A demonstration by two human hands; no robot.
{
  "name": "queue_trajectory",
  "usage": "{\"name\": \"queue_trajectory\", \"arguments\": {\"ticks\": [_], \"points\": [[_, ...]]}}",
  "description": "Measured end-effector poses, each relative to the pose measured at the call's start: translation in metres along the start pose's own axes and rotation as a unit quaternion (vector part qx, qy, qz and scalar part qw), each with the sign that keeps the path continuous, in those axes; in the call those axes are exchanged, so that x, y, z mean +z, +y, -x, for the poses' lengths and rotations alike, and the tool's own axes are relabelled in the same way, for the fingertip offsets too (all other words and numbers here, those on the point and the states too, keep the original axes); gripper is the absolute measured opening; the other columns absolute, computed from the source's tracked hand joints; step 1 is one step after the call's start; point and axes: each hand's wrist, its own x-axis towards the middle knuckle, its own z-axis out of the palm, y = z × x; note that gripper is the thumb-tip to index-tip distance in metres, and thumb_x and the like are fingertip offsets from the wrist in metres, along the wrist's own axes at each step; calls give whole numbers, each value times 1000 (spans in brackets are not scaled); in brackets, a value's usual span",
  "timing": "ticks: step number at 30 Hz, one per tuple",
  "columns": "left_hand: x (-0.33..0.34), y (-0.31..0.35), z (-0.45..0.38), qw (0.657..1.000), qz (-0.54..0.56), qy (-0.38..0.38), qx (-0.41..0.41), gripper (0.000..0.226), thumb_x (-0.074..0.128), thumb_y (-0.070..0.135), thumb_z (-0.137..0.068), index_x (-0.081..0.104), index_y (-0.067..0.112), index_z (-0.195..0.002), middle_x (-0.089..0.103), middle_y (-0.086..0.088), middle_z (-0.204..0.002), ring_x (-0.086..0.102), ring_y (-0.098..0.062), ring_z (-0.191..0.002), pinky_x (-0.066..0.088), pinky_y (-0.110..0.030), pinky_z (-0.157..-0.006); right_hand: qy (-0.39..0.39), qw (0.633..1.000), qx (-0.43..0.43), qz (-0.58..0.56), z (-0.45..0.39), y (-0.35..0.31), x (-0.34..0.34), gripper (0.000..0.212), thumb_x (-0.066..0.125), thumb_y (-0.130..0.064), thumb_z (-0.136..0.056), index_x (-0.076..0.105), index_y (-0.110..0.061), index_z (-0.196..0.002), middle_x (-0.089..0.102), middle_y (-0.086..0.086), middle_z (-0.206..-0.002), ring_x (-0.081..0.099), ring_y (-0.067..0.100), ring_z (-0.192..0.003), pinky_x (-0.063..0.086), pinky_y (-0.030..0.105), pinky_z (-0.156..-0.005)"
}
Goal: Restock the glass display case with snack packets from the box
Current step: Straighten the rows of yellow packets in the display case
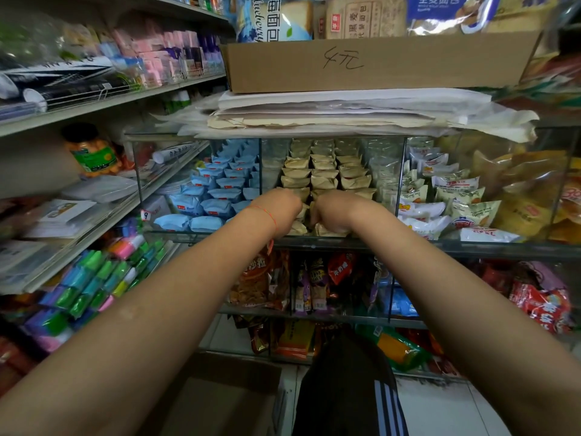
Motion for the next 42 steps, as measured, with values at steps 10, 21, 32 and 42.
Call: {"name": "queue_trajectory", "arguments": {"ticks": [10,21,32,42], "points": [[1,-1,3,1000,26,12,-12,16,55,3,-87,68,1,-95,65,-18,-98,61,-32,-91,42,-33,-67,8,998,45,-40,-4,-4,5,37,49,1,-89,67,-11,-119,67,8,-116,63,25,-104,52,34,-93],[4,6,11,975,164,149,-12,24,48,23,-90,65,7,-87,64,-12,-90,61,-30,-87,50,-35,-72,263,947,126,-137,-3,36,-14,22,57,-7,-87,73,-13,-102,69,12,-102,64,29,-95,54,36,-84],[39,28,6,946,223,234,17,41,36,39,-94,72,22,-106,68,-1,-105,53,-21,-105,41,-36,-91,117,985,22,-127,-7,33,8,27,65,-21,-86,68,-24,-113,65,-2,-120,58,17,-110,40,19,-83],[39,20,-3,952,250,165,-56,54,37,44,-99,39,15,-144,37,-9,-149,28,-25,-139,23,-36,-114,114,989,74,-65,-13,27,-5,22,52,-30,-93,66,-16,-103,64,5,-107,58,22,-92,45,32,-77]]}}
